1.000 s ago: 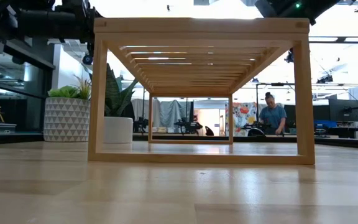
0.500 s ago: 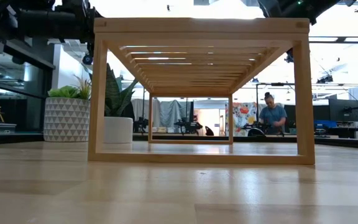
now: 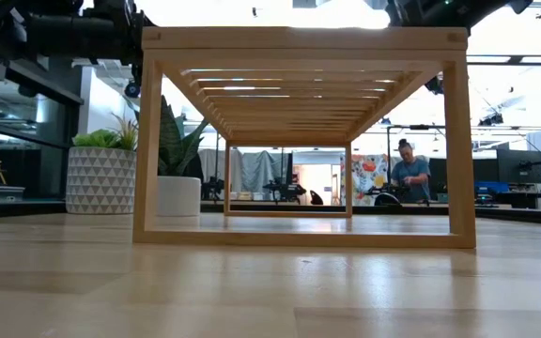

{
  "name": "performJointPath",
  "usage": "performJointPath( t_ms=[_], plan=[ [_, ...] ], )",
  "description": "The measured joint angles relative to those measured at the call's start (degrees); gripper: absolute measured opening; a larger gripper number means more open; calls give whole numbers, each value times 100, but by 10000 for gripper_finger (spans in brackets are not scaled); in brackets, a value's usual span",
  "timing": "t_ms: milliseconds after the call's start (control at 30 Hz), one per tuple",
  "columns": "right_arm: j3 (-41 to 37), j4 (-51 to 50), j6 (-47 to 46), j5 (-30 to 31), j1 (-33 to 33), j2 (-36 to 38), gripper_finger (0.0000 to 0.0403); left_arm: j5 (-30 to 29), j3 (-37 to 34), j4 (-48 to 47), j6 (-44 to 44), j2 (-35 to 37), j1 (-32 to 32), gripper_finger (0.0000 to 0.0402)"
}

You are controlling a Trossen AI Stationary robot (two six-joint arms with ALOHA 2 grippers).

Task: Stack cereal on shelf
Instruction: Put the top green cereal box on the shelf

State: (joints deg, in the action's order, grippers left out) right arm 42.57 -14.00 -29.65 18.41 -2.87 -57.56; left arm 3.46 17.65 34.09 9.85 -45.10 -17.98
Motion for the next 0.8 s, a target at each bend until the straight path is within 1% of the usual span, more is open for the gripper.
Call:
performJointPath(
  t_ms=[133,267,333,533,800],
  plan=[
    [0,8,14,-25,1,-151,0,0,0,-1,1,0,0,0],
    [0,-6,153,42,2,-142,0,0,0,-7,1,0,2,0],
    [0,-1,177,142,-4,-93,0,-2,0,-33,1,0,2,0],
    [0,-9,330,693,-136,-3,0,-4,0,-68,1,0,2,0],
    [0,241,526,509,-419,-10,0,-11,0,-54,1,0,2,0]
  ],
)
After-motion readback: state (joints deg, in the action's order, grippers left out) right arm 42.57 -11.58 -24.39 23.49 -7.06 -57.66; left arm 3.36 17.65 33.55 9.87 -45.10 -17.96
